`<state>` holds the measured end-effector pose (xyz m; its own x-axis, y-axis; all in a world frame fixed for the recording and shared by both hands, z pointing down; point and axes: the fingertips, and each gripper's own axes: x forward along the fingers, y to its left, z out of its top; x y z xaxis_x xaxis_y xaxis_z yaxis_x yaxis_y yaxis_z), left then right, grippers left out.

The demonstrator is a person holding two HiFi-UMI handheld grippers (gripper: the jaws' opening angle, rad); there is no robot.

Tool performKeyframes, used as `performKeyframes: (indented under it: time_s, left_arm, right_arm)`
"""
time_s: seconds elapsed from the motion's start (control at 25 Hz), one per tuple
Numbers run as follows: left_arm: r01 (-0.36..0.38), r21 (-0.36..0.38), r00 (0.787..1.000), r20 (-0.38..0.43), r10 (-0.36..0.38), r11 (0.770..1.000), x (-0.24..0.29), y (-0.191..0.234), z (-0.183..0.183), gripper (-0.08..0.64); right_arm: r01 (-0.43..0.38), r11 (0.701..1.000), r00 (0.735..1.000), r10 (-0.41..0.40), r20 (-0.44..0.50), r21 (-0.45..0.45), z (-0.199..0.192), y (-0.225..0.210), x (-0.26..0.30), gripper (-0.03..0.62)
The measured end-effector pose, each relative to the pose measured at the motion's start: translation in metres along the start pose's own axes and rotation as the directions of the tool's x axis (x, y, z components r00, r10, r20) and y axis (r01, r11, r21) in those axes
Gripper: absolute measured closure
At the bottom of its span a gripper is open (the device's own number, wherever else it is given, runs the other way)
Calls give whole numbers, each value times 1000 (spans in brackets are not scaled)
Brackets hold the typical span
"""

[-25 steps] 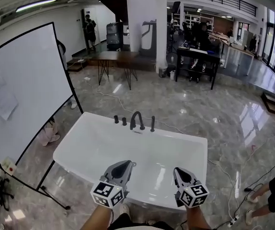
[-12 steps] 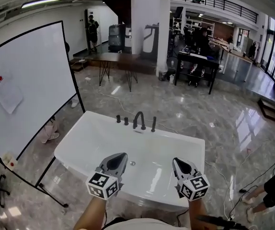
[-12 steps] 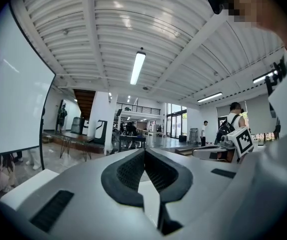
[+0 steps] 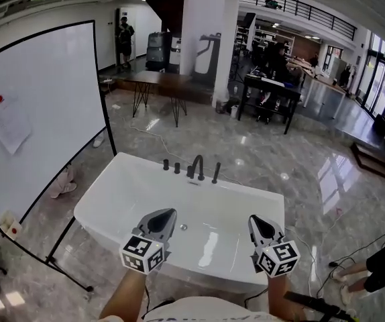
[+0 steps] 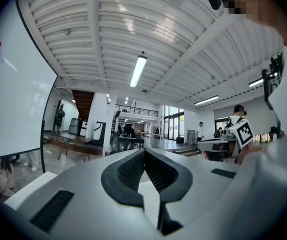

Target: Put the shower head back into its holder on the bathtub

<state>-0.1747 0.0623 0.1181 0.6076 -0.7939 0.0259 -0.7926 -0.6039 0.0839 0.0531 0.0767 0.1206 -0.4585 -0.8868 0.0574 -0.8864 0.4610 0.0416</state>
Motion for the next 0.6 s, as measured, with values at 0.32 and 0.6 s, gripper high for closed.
performKeyframes:
  time_s: [0.32, 0.6]
  left_arm:
    - [20, -12, 1000, -6, -20, 1000, -9, 2, -9, 541]
    - [43, -10, 999, 5, -43, 999, -5, -12, -7, 541]
  right_arm:
    - [32, 999, 999, -32, 2, 17, -5, 12, -7, 581]
    - [21, 999, 1000, -21, 1, 26, -7, 13, -6, 582]
